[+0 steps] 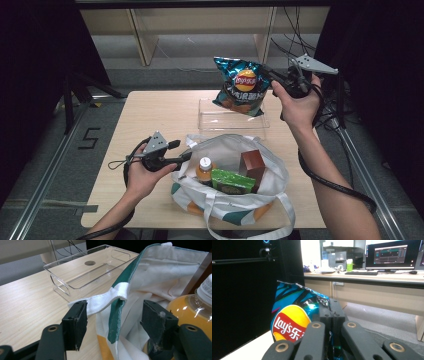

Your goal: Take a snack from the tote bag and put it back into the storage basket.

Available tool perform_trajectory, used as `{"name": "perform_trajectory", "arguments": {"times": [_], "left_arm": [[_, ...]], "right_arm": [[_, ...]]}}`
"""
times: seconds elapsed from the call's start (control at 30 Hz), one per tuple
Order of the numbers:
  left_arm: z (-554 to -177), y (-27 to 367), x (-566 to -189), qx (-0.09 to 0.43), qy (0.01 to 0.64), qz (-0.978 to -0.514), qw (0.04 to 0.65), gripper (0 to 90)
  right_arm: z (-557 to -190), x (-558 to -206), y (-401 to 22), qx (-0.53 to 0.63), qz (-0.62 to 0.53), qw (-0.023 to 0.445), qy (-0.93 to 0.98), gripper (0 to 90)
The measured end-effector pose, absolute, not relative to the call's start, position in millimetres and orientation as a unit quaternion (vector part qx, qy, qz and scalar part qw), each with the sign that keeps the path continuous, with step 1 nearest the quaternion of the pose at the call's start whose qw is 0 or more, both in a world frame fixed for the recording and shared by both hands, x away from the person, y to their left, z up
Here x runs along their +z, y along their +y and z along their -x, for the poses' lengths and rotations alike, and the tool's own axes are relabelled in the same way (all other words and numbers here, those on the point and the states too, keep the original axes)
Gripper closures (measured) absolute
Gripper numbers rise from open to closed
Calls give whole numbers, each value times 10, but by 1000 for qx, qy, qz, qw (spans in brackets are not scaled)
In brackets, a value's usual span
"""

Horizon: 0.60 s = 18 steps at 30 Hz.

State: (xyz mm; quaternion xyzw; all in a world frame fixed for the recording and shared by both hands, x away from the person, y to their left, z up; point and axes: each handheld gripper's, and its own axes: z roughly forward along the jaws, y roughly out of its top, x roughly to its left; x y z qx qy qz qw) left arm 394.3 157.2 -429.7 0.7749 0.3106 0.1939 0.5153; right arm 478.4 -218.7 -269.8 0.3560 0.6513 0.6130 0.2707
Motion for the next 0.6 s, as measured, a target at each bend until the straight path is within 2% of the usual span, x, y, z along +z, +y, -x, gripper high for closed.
{"name": "perform_trajectory", "arguments": {"times": [0.6], "left_arm": [[-3943,1561,-4296,192,309,-775,517,368]], "right_arm": [[-4884,-2726,-2174,607,-363,273,652,900]]}}
